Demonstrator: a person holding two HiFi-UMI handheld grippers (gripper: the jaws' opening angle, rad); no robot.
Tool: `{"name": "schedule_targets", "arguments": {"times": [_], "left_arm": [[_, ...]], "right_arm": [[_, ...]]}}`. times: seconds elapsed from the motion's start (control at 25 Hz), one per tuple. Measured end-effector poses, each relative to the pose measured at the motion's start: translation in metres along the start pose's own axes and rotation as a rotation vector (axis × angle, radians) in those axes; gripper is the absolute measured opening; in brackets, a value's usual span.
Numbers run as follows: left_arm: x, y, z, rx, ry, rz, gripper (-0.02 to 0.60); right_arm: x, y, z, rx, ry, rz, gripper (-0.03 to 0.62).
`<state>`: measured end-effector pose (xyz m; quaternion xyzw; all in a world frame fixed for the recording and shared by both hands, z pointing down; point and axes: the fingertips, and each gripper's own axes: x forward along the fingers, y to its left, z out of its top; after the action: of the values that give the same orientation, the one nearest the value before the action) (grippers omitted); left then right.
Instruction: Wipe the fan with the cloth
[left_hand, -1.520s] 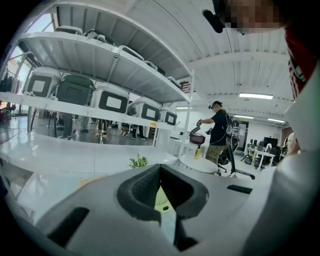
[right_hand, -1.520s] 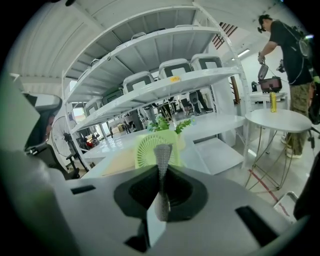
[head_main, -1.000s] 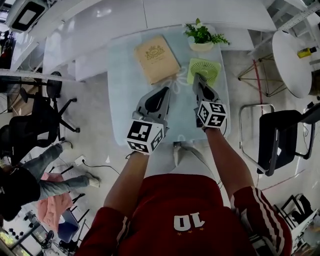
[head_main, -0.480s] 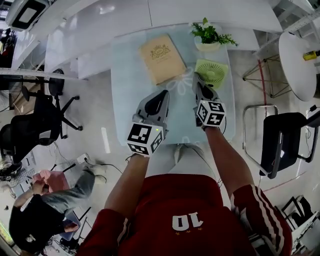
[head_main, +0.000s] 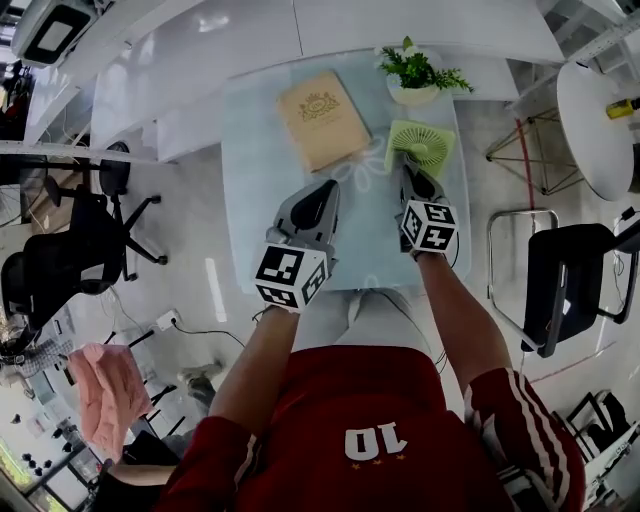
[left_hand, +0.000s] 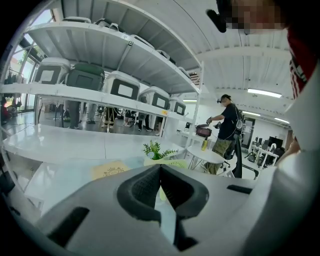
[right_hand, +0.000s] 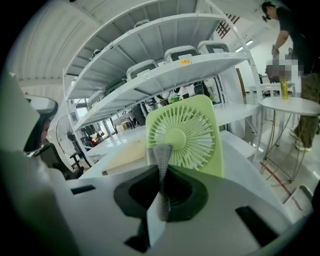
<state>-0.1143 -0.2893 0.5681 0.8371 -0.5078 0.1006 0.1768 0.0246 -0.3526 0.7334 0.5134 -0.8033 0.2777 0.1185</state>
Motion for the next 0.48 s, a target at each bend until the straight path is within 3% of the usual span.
{"name": "schedule_targets", "arguments": {"times": [0.48], "left_arm": [[0.018,-0.026,0.004,0.023,0.012,-0.046,0.000]], "right_arm": [[-0.027,-0.046,-0.001,0.028,-0.010,-0.072,0.020]]}}
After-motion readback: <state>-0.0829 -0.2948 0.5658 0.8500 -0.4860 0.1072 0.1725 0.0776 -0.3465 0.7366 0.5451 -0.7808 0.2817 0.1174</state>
